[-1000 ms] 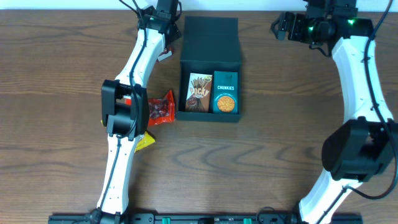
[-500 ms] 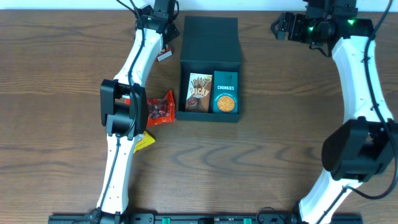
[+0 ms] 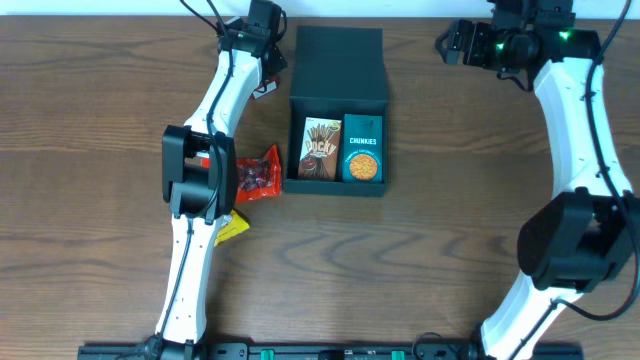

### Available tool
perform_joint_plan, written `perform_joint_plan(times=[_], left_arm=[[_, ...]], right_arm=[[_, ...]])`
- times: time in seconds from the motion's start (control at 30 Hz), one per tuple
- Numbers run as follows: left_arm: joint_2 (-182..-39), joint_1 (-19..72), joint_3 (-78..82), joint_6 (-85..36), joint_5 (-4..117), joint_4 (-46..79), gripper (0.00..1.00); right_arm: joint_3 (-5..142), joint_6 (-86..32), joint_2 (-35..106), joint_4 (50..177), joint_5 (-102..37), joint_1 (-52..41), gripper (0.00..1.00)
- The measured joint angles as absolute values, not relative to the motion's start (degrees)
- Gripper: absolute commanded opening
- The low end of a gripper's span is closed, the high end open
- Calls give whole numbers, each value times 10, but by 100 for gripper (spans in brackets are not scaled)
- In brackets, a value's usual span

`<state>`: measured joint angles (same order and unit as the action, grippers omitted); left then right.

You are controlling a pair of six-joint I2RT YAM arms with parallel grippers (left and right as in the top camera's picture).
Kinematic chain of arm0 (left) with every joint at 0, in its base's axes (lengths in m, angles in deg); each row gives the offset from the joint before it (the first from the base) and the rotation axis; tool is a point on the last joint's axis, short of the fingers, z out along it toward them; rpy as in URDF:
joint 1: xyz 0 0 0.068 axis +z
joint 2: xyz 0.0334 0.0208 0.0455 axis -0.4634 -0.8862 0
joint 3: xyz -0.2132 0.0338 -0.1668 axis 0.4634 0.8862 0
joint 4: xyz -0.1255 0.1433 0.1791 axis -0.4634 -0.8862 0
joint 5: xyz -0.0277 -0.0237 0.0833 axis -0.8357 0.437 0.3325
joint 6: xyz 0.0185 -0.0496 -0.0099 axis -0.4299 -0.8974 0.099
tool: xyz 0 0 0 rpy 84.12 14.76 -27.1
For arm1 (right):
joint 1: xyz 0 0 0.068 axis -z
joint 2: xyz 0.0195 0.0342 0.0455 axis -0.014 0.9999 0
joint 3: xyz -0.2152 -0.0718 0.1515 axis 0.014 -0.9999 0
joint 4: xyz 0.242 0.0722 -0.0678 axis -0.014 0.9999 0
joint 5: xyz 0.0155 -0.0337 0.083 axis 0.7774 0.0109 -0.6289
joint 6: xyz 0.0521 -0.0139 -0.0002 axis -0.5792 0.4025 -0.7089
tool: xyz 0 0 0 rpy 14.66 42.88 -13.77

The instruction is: Pack container

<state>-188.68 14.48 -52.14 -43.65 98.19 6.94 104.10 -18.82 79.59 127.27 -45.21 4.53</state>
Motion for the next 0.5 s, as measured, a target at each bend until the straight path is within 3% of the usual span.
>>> perform_joint_plan(times=[0.43,0.5], left_arm=[[-1888,146,-490,-436,981,77,100],[-1888,147,-490,-438,981,78,92]], right_arm=[[1041,-188,796,1273,-452,45,99],[1041,-188,796,1273,-452,45,99]])
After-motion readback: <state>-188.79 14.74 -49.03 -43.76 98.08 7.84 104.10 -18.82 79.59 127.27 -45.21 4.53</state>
